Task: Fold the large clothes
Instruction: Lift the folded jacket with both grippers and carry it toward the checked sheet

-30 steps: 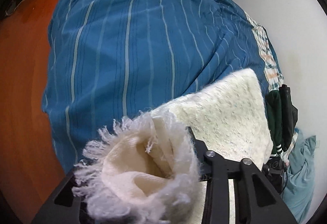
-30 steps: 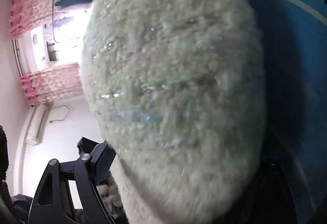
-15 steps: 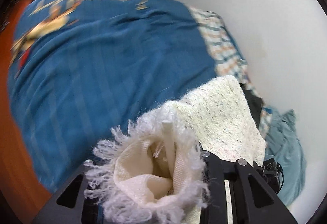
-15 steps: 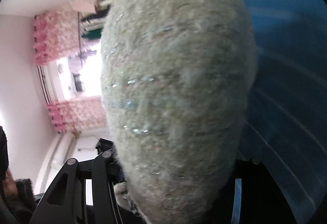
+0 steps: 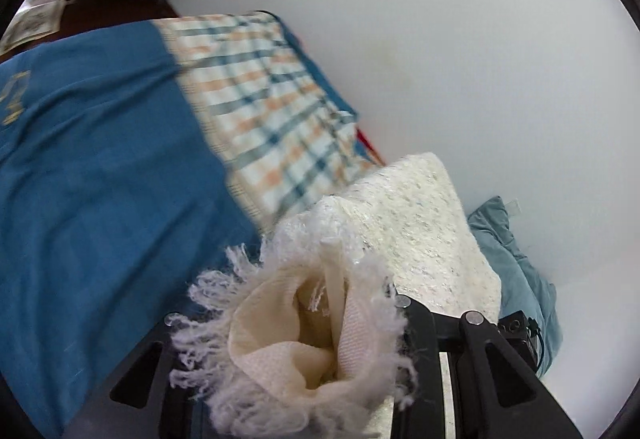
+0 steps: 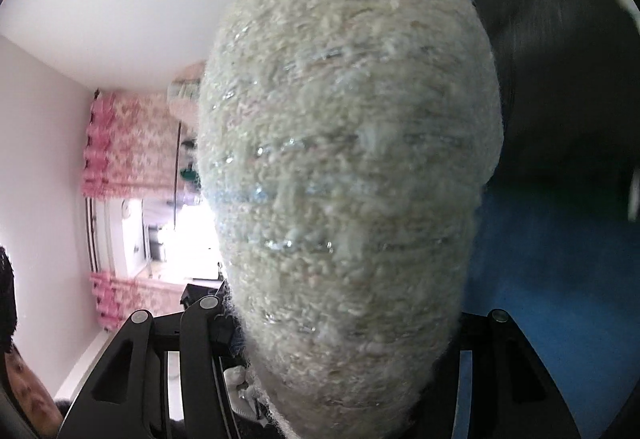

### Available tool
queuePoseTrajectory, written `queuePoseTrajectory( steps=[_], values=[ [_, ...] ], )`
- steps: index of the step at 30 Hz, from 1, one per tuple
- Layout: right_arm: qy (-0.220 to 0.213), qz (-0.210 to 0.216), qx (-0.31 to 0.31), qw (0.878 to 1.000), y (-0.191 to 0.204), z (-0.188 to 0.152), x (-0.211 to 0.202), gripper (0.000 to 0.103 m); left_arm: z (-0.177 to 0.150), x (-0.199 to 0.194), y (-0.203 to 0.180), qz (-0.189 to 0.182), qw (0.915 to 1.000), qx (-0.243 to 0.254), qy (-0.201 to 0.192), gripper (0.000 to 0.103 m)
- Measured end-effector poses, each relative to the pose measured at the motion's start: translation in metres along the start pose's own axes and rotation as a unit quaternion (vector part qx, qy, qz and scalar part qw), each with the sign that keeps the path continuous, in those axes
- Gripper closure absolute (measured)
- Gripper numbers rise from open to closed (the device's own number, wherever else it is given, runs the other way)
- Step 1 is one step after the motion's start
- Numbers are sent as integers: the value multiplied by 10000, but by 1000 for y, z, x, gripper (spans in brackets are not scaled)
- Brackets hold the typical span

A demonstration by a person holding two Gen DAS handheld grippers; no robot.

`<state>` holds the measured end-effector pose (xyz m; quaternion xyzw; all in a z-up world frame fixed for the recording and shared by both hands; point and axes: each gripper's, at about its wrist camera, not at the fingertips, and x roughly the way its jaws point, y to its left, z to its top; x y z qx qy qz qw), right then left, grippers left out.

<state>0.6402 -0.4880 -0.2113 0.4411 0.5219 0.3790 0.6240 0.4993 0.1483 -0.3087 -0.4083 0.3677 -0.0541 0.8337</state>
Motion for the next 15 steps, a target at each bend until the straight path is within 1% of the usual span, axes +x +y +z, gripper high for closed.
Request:
queuePoseTrajectory(
  steps=[2,4,5,7,8,9,10,11,13,14,15],
  values=[
    [-96,-78,8,9999,-12,58,-15,46,13,41,-17,-66,9999,65,50,77],
    [-143,-131,49,9998,-30,103,-27,46,21,93,-27,-136,9998,88,140,77],
    [-156,-137,84,9997,-44,125,-30,46,23,110,-28,-125,9997,105,190,77],
    [-188,-207,283,9992,-83,173,-33,46,22,158,-27,-50,9990,218,393,77],
    [-196,-256,420,9986,-101,187,-34,46,18,186,-21,31,9980,279,559,77],
    [-188,-402,569,9974,-127,202,-37,46,13,201,-16,90,9970,328,695,77],
    [-198,-512,704,9960,-148,222,-42,46,8,224,-7,244,9951,364,887,77],
    [-179,-539,838,9949,-169,229,-43,46,2,240,0,354,9934,403,1009,77],
    [-239,-428,887,9949,-194,238,-47,45,-11,259,13,469,9903,622,1146,76],
    [-240,-376,843,9954,-192,233,-42,44,-15,259,15,463,9901,679,1138,73],
    [-209,-358,745,9964,-190,229,-35,41,-17,258,17,465,9898,718,1140,73]
  ],
)
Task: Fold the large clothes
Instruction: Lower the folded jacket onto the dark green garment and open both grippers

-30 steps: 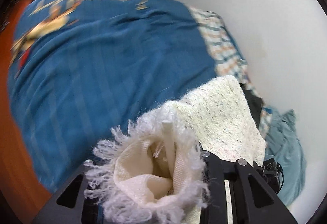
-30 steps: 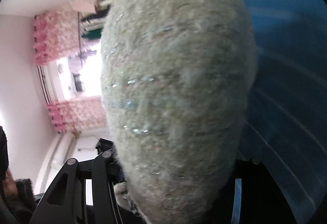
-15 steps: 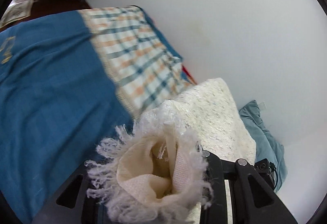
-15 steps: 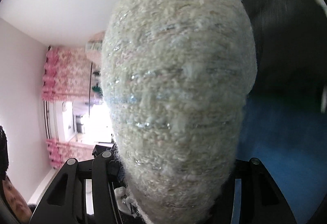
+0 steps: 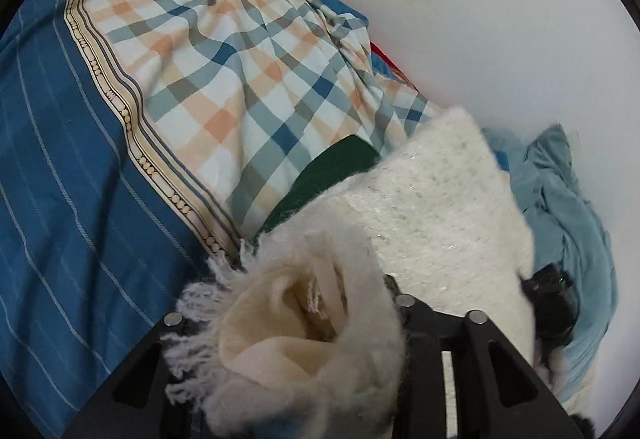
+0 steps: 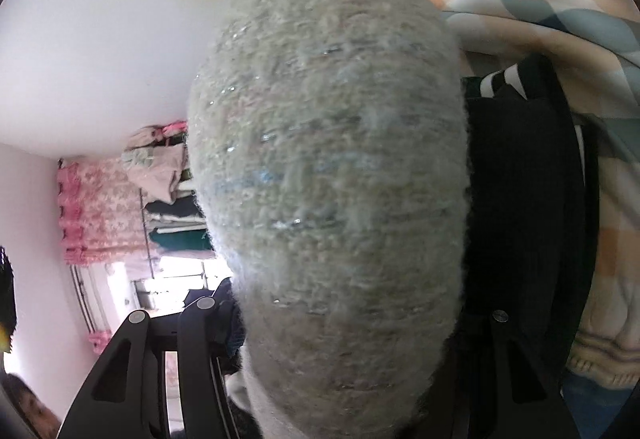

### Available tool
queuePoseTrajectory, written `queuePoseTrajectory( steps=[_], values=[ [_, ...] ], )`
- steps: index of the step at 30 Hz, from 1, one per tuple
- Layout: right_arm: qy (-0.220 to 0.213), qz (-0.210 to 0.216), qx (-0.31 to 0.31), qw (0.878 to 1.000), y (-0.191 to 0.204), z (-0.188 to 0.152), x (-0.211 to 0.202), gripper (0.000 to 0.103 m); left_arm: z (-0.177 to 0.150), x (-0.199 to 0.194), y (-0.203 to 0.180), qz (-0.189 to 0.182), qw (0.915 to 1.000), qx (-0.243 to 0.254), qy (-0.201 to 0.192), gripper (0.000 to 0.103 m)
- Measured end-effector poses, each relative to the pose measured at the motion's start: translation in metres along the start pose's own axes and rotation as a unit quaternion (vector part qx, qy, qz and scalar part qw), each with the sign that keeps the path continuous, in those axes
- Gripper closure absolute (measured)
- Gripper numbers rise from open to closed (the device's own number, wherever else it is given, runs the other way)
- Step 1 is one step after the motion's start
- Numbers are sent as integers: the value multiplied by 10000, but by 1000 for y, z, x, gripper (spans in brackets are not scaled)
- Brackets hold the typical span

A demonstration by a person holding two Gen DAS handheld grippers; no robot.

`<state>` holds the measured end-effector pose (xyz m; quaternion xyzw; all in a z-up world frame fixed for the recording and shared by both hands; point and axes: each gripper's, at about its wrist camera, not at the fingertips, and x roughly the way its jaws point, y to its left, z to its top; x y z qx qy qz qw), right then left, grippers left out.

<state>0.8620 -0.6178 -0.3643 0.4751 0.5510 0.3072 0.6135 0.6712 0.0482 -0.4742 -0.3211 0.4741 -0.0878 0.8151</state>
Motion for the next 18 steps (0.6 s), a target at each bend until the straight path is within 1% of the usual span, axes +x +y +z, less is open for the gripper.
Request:
queuePoseTrajectory(
  steps=[1,2,3,4,6,7,8,9,10,11,12,13,14,15,18],
  values=[
    [27,-76,-91,9999,3,3,1,40,-1,-1,0,20,10000,8,40,73],
    [71,-178,-156,9997,7,3,3,34,0,-2,0,45,10000,-9,86,72],
    [110,-344,-223,9991,8,-6,1,27,1,-5,-2,65,9999,14,128,72],
    [107,-558,-270,9980,16,-23,2,27,3,-9,-6,97,9998,92,164,71],
    [46,-1106,-367,9932,35,-31,-2,20,7,-18,-19,397,9983,387,193,67],
    [-59,-1402,-403,9893,44,-36,-7,19,6,-25,-31,720,9950,670,186,63],
    [-214,-1863,-541,9808,58,-45,-15,18,7,-28,-37,893,9922,857,129,56],
    [-348,-2216,-683,9721,69,-52,-19,17,8,-31,-41,1047,9894,1000,69,37],
    [-445,-2581,-811,9617,79,-59,-22,16,5,-38,-50,1311,9838,1227,-12,22],
    [-559,-3219,-1024,9396,94,-74,-23,15,4,-43,-55,1492,9793,1368,-59,6],
    [-659,-3542,-1141,9259,100,-83,-24,15,1,-50,-60,1601,9756,1497,-129,6],
    [-731,-3916,-1238,9088,111,-94,-21,15,-2,-58,-67,1684,9717,1641,-201,6],
    [-793,-4441,-1299,8829,120,-111,-17,15,-5,-65,-72,1806,9675,1758,-219,6],
    [-857,-4719,-1313,8676,134,-120,-6,15,-8,-71,-78,1945,9627,1865,-219,6],
    [-971,-5301,-1280,8326,121,-174,-2,15,-21,-95,-95,2274,9490,2163,-295,6]
  ],
)
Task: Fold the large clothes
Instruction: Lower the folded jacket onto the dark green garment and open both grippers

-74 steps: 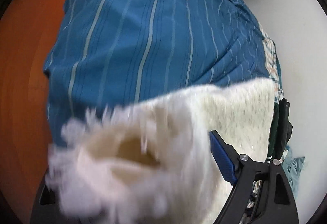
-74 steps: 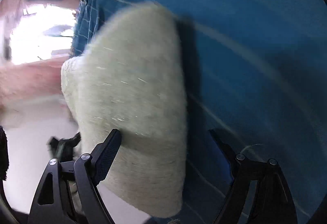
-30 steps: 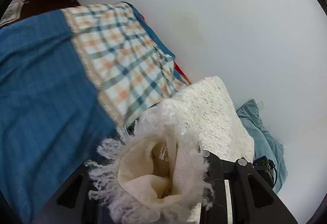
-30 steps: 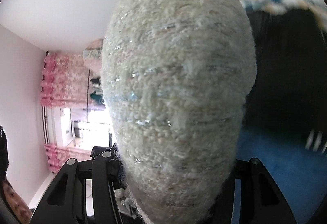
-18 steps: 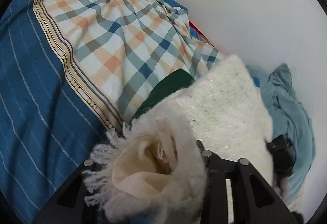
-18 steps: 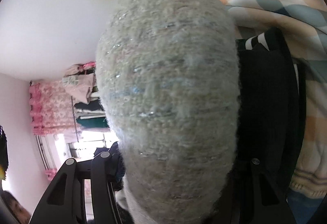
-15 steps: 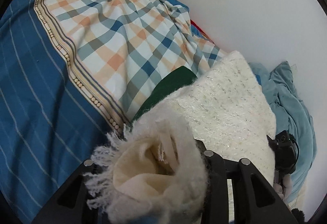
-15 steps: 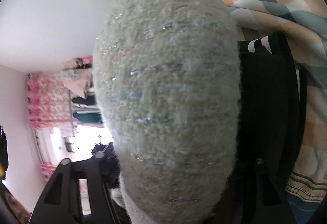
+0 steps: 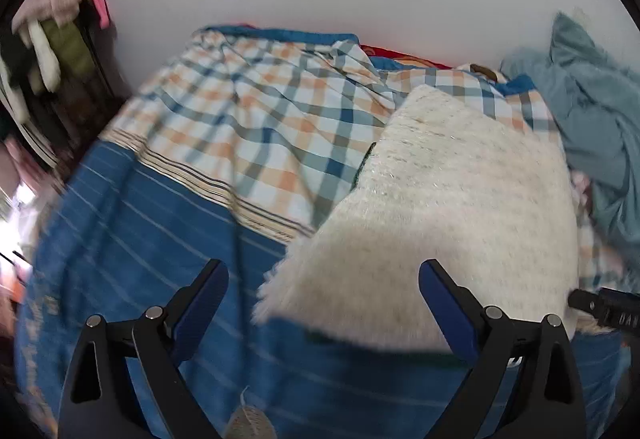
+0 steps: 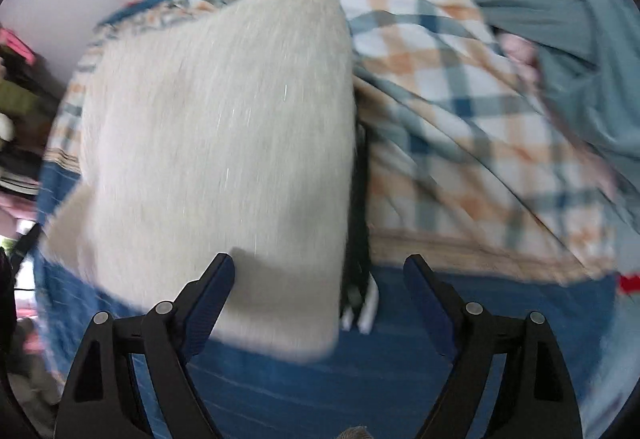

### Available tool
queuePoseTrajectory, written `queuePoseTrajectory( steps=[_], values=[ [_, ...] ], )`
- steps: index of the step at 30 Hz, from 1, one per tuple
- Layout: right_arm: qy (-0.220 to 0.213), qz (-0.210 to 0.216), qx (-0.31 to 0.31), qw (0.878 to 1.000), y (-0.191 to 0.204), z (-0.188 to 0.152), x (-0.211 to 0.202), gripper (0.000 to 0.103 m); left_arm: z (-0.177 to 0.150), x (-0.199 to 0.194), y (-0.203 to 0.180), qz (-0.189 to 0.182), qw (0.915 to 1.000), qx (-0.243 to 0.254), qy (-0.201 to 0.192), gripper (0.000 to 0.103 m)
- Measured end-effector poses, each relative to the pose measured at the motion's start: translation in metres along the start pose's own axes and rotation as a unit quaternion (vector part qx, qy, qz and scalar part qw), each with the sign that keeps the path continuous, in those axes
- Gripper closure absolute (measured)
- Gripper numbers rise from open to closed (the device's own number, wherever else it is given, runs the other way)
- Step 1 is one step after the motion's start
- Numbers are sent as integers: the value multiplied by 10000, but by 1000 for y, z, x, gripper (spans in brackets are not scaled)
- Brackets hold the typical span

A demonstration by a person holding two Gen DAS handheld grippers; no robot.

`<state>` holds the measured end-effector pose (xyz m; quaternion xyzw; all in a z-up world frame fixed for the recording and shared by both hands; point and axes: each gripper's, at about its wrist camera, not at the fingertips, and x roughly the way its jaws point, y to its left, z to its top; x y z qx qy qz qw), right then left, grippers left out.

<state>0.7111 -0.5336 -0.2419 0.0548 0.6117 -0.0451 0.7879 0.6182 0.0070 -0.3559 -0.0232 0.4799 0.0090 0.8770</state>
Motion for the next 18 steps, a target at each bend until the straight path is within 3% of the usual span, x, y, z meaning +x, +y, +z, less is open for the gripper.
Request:
queuePoseTrajectory(
  steps=[3,6,10,18],
  values=[
    [-79,-325,98,9994,-4,-58,-31,15,-6,-36,-6,189,9994,268,-86,5],
    [-260,-657,210,9973,2,-106,-90,11,-12,-70,-8,235,9985,470,-154,5],
    [-655,-1024,359,9919,17,-156,-172,11,-27,-131,-8,112,9974,682,-215,4],
    [-1353,-1329,500,9806,60,-257,-365,11,-56,-261,3,-272,9936,956,-530,4]
  ],
)
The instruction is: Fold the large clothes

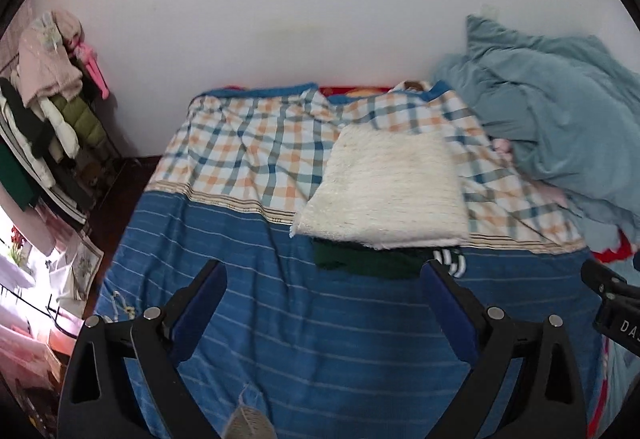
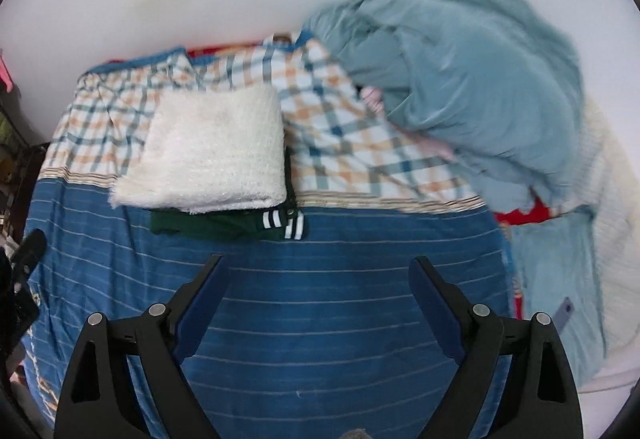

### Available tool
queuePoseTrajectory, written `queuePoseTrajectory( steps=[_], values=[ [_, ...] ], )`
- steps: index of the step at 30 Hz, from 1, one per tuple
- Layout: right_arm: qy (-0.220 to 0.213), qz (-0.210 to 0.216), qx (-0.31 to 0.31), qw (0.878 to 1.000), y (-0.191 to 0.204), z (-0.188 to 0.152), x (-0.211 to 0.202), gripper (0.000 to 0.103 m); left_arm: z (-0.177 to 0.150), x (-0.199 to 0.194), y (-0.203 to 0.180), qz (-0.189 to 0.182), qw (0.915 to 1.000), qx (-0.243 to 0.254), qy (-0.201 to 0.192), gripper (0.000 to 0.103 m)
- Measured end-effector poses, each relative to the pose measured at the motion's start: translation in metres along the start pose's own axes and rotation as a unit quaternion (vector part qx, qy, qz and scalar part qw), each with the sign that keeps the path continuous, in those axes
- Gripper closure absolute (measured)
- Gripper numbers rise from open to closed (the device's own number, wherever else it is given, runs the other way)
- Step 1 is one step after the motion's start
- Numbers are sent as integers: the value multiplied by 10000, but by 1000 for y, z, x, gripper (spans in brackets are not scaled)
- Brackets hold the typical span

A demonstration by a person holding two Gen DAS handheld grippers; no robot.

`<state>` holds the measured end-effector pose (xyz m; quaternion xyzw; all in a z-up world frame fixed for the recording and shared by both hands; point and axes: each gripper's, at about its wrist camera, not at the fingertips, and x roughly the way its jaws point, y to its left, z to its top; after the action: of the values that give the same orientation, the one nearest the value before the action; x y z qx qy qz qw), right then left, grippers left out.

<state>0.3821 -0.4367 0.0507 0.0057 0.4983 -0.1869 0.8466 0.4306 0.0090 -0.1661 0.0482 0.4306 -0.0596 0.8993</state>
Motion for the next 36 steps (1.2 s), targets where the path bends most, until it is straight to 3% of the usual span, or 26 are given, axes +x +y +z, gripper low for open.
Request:
queuePoseTrajectory(
  steps=[9,16,25,36],
  values=[
    [-645,-94,152,9978,-24,-55,-188,11,-15,-124,19,-159,9990,-183,-384,4],
    [-1017,48,176,9947,-36,-96,-290,10,-30,-193,35,-95,9974,-238,-670,4],
    [-1339,160,181,9907,-44,-135,-361,10,-52,-243,36,-159,9966,-76,-801,4],
    [-1477,34,204,9888,-52,-160,-391,6,-68,-272,35,-81,9945,-102,-1037,2]
  ],
)
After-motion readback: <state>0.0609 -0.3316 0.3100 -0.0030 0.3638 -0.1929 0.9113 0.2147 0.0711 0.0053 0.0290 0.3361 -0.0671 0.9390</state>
